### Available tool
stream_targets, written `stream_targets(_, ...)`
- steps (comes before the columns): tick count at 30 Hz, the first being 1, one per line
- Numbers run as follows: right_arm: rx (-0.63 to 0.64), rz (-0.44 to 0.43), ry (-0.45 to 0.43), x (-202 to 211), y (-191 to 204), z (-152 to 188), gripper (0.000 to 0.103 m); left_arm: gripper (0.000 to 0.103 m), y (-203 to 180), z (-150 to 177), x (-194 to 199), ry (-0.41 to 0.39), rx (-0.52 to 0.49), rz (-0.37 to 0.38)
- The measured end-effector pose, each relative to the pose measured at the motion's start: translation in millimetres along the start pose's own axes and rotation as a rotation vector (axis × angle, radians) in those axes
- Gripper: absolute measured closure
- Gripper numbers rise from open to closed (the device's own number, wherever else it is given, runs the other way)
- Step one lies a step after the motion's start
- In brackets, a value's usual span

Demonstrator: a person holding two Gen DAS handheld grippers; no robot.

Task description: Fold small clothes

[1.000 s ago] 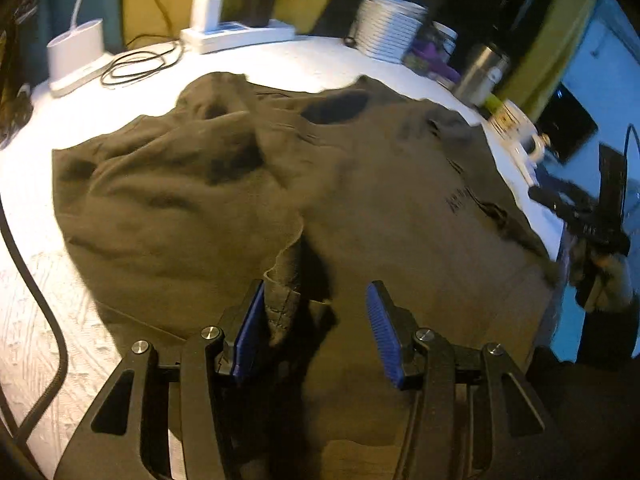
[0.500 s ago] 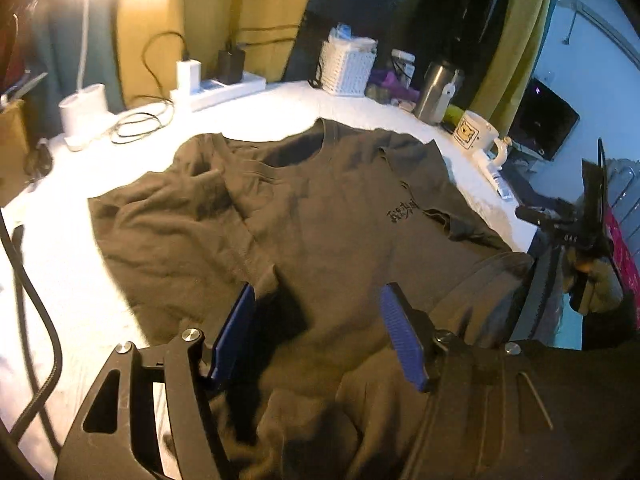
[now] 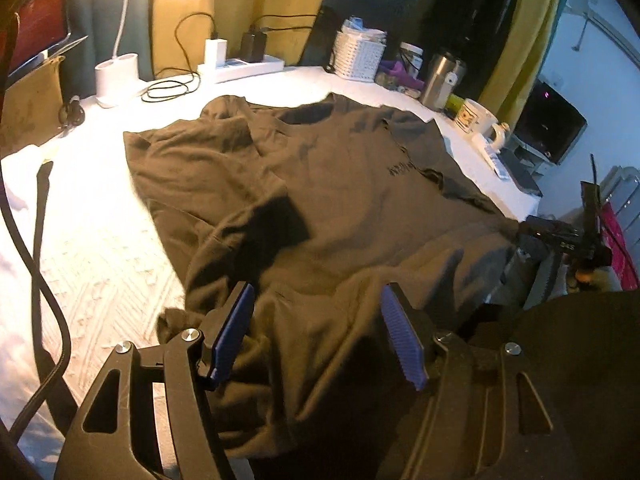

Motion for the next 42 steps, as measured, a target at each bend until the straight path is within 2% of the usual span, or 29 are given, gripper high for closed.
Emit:
stream_targets(6, 0.003, 0.028, 0.015, 2.5, -5.4, 14.1, 0.039, 0.037, -0.7, 10.2, -2.4, 0.012, -0.022, -0.033)
stream_targets(13, -0.042, 0.048, 0.066, -9.4, -22.4, 31.9, 0.039, 0.038, -3.3, 15.6, -7.0, 0.002, -0.044, -0.033)
stream_targets(15, -0.053, 0.040, 0.084, -17.0, -24.2, 34.9, 0.039, 0.048, -4.2, 17.7, -9.6, 0.008, -0.047, -0.030)
stream_targets(16, -0.056, 0.029, 0.090, -21.5, -24.3, 36.8, 0.039, 0.063, -4.6, 19.0, -11.2, 0.016, -0.051, -0.030)
stream_targets(17, -0.061, 0.016, 0.090, -25.3, -24.2, 38.2, 0.039, 0.072, -5.5, 20.7, -12.8, 0.023, -0.059, -0.029)
stream_targets(18, -0.069, -0.005, 0.089, -29.4, -23.0, 39.5, 0.039, 0.077, -6.4, 21.6, -13.2, 0.023, -0.066, -0.025)
stream_targets(19, -0.074, -0.031, 0.082, -32.9, -21.8, 40.5, 0.039, 0.088, -8.0, 22.6, -13.2, 0.022, -0.076, -0.021)
stream_targets(20, -0.079, -0.051, 0.067, -34.2, -20.8, 41.3, 0.040, 0.090, -9.3, 22.7, -12.7, 0.017, -0.081, -0.023)
stream_targets(21, -0.085, -0.084, 0.048, -34.7, -19.1, 41.5, 0.073, 0.090, -10.1, 22.2, -11.8, 0.010, -0.082, -0.027)
stream_targets(22, -0.099, -0.098, 0.038, -34.2, -18.8, 41.5, 0.097, 0.093, -12.0, 21.0, -9.3, -0.003, -0.085, -0.028)
stream_targets(23, -0.108, -0.094, 0.026, -31.4, -19.4, 41.6, 0.101, 0.093, -14.2, 18.4, -3.7, -0.023, -0.087, -0.020)
stream_targets(27, -0.104, -0.078, -0.023, -4.0, -25.4, 34.0, 0.101, 0.094, -20.7, 5.7, 21.1, -0.100, -0.079, 0.029)
stream_targets(34, -0.066, -0.032, -0.160, 49.8, -28.4, -0.8, 0.101, 0.094, -27.9, -13.5, 58.3, -0.232, -0.077, 0.053)
stream_targets(42, -0.007, -0.022, -0.265, 70.0, -21.6, -44.5, 0.101, 0.094, -21.1, -33.3, 83.8, -0.373, -0.089, 0.013)
Point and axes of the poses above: each gripper's, at about its wrist camera, not at the fingertips, and x roughly against the way its jaws point, y to its left, z to its underside, the point moved 4 cm from there along -x, roughly the way its jaws point, and after that the axes turned 15 degrees about x, right-handed, at the moved point
